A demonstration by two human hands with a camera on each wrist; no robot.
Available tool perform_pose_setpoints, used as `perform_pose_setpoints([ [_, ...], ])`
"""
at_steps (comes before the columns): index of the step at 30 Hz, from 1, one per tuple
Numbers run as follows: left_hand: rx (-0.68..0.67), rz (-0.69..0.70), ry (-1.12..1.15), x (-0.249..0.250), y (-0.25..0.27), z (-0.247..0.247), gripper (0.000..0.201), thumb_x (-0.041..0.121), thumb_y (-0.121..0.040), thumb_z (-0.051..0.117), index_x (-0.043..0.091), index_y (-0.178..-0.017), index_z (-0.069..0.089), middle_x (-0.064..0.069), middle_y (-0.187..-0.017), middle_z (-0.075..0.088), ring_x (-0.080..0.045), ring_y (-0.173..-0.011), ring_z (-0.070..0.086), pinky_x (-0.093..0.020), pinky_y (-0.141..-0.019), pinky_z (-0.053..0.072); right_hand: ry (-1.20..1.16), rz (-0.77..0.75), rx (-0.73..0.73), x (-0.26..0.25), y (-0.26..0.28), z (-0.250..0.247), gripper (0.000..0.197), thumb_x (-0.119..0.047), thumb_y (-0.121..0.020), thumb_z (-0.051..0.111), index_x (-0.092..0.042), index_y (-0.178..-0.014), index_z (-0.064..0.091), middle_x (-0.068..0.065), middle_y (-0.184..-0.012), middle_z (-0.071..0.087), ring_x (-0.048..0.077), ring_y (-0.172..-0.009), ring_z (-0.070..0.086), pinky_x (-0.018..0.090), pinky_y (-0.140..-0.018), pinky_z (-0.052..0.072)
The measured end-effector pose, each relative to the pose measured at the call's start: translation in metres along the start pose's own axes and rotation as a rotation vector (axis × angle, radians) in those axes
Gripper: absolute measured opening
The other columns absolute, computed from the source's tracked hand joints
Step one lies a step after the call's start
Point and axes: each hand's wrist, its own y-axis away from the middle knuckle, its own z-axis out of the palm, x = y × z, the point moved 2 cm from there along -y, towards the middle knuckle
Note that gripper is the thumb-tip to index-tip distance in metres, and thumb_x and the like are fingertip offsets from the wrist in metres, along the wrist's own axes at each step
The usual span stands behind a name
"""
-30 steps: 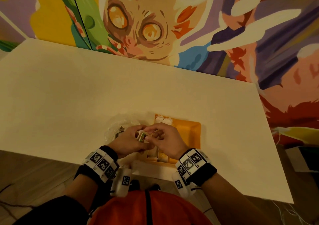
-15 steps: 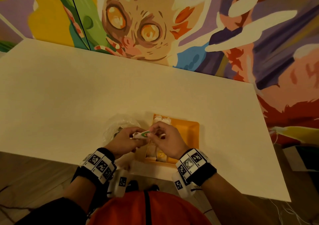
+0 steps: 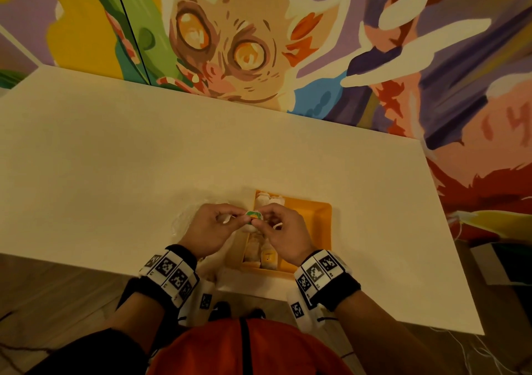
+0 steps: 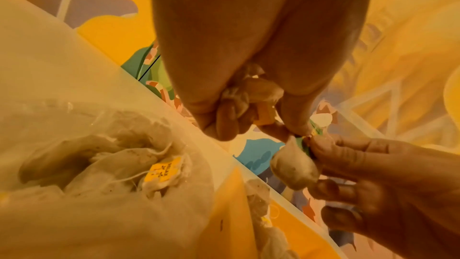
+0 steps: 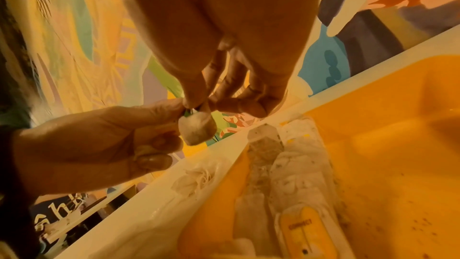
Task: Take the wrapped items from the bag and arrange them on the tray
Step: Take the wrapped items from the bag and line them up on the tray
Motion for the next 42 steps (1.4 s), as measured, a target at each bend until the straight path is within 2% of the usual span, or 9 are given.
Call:
perform_pose_setpoints([
  [6,0.038,-0.001,0.019,-0.004,-0.001,0.002,0.009,0.01,-0.082,0.074,0.007,-0.09,0.077,0.0,-0.089,0.074,0.0,-0.081,0.066,-0.009,-0.073,0.046,0.039,0.015,-0.023,0.008,0.005,0.002,0.01,-0.016,-0.086,0.072,-0.007,-0.084,0.069,-0.001,-0.078,0.066,0.005,-0.067,0.054,0.016,-0.062,0.043],
  [9,0.047,-0.005,0.038,-0.006,-0.001,0.004,0.01,0.009,-0.082,0.074,0.005,-0.091,0.077,0.0,-0.088,0.075,0.0,-0.081,0.066,-0.009,-0.073,0.047,0.097,0.044,-0.063,0.007,0.004,0.0,0.015,-0.019,-0.086,0.072,-0.021,-0.073,0.065,-0.014,-0.075,0.063,0.001,-0.063,0.053,0.01,-0.059,0.039],
  [13,0.052,0.003,0.073,-0.005,-0.001,0.006,0.012,0.006,-0.082,0.073,0.001,-0.093,0.076,-0.004,-0.09,0.075,-0.001,-0.081,0.066,-0.01,-0.073,0.047,0.121,0.049,-0.07,0.006,0.004,-0.001,0.021,-0.024,-0.086,0.072,-0.031,-0.07,0.062,0.003,-0.078,0.068,0.009,-0.066,0.054,0.015,-0.06,0.041],
  [18,0.046,-0.007,0.053,-0.009,-0.001,0.008,0.008,0.008,-0.084,0.073,0.006,-0.091,0.077,0.001,-0.088,0.075,-0.002,-0.083,0.066,-0.011,-0.075,0.047,0.218,0.095,-0.085,0.011,0.004,-0.003,0.014,-0.028,-0.085,0.073,-0.016,-0.078,0.072,0.001,-0.082,0.072,0.007,-0.067,0.058,0.008,-0.058,0.04],
  [23,-0.009,-0.049,-0.14,-0.015,0.003,0.01,0.011,0.015,-0.086,0.072,0.025,-0.082,0.073,0.013,-0.082,0.072,0.005,-0.084,0.063,-0.006,-0.076,0.043,0.312,0.209,-0.128,0.026,0.008,-0.014,0.01,-0.027,-0.084,0.074,-0.017,-0.081,0.072,-0.005,-0.086,0.072,0.0,-0.071,0.06,0.005,-0.06,0.04],
  [26,-0.064,-0.111,-0.296,-0.021,0.003,0.01,0.004,0.024,-0.085,0.072,0.028,-0.086,0.072,0.014,-0.088,0.071,0.002,-0.088,0.063,-0.015,-0.084,0.047,0.401,0.284,-0.178,0.039,0.012,-0.02,0.011,-0.027,-0.081,0.077,-0.017,-0.084,0.073,-0.001,-0.089,0.072,0.008,-0.08,0.063,0.008,-0.061,0.041],
  [30,-0.121,-0.208,-0.462,-0.02,0.003,0.017,0.015,0.029,-0.085,0.071,0.02,-0.096,0.074,0.007,-0.102,0.07,-0.007,-0.099,0.062,-0.023,-0.089,0.047,0.475,0.422,-0.27,0.05,0.017,-0.024,0.02,-0.025,-0.077,0.081,-0.015,-0.092,0.075,-0.001,-0.09,0.07,0.009,-0.084,0.063,0.021,-0.073,0.049],
  [37,-0.138,-0.294,-0.649,-0.015,0.003,0.028,0.023,0.031,-0.084,0.073,0.012,-0.098,0.073,-0.002,-0.104,0.067,-0.012,-0.092,0.057,-0.02,-0.072,0.038,0.603,0.44,-0.338,0.058,0.02,-0.016,0.017,-0.018,-0.079,0.078,-0.006,-0.091,0.076,0.006,-0.097,0.073,0.018,-0.091,0.067,0.016,-0.061,0.041],
  [42,-0.12,-0.298,-0.634,-0.017,0.005,0.03,0.018,0.027,-0.084,0.074,0.011,-0.091,0.075,-0.004,-0.098,0.07,-0.008,-0.079,0.053,-0.019,-0.068,0.039,0.628,0.445,-0.334,0.066,0.015,-0.009,0.021,-0.027,-0.073,0.083,-0.016,-0.064,0.067,-0.004,-0.071,0.065,0.004,-0.061,0.053,0.009,-0.047,0.029],
])
